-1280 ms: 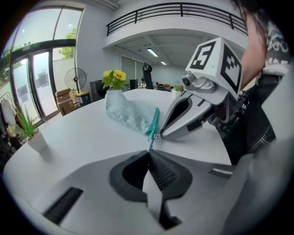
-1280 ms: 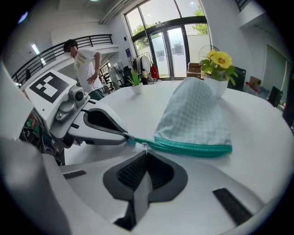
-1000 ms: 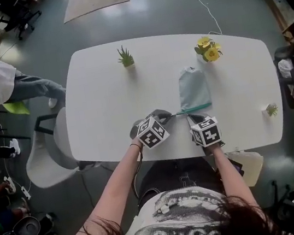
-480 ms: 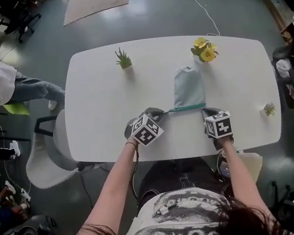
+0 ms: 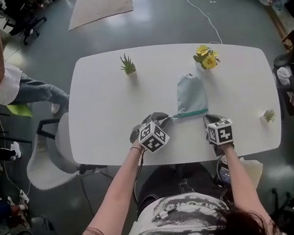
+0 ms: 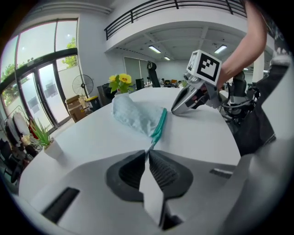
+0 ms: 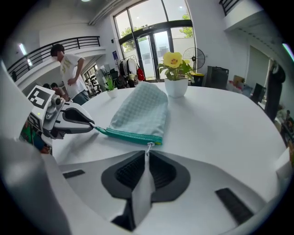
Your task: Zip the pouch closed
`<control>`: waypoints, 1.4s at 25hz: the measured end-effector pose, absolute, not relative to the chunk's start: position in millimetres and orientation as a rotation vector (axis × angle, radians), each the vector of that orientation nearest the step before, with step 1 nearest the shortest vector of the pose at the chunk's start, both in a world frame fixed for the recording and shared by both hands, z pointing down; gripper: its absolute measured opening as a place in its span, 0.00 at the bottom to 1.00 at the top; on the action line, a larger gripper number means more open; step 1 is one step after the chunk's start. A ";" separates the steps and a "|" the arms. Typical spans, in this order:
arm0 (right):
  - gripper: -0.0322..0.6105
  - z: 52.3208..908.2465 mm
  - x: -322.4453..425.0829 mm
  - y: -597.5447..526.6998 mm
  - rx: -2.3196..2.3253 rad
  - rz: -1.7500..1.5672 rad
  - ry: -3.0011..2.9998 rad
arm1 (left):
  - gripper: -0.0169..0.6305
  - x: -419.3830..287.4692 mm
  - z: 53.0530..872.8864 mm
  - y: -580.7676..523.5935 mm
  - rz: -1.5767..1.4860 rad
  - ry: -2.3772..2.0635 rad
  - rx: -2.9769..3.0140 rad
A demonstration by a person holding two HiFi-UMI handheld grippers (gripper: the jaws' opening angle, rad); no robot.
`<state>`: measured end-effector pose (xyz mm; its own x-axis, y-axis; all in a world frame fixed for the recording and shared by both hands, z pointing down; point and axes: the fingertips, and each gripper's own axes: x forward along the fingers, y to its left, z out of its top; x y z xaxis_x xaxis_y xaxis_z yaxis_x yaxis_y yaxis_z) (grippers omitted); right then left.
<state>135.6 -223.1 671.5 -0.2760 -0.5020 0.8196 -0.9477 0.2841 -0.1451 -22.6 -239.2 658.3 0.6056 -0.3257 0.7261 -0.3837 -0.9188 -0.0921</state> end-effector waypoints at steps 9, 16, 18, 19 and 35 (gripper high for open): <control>0.18 625.0 108.3 -207.7 1.370 0.821 -2.063 | 0.12 -35.3 626.6 -214.3 0.993 -0.724 2.710; 0.17 573.2 73.3 -166.2 1.449 0.788 -2.230 | 0.10 -36.6 584.4 -179.3 0.799 -0.769 2.746; 0.17 561.3 68.7 -153.5 1.455 0.776 -2.254 | 0.10 -34.3 571.5 -168.2 0.758 -0.782 2.753; 0.17 555.6 66.6 -147.1 1.453 0.772 -2.265 | 0.10 -33.7 565.5 -161.8 0.732 -0.790 2.750; 0.16 504.2 77.4 -65.8 1.372 0.692 -2.440 | 0.09 0.6 492.8 -71.4 0.512 -0.904 2.737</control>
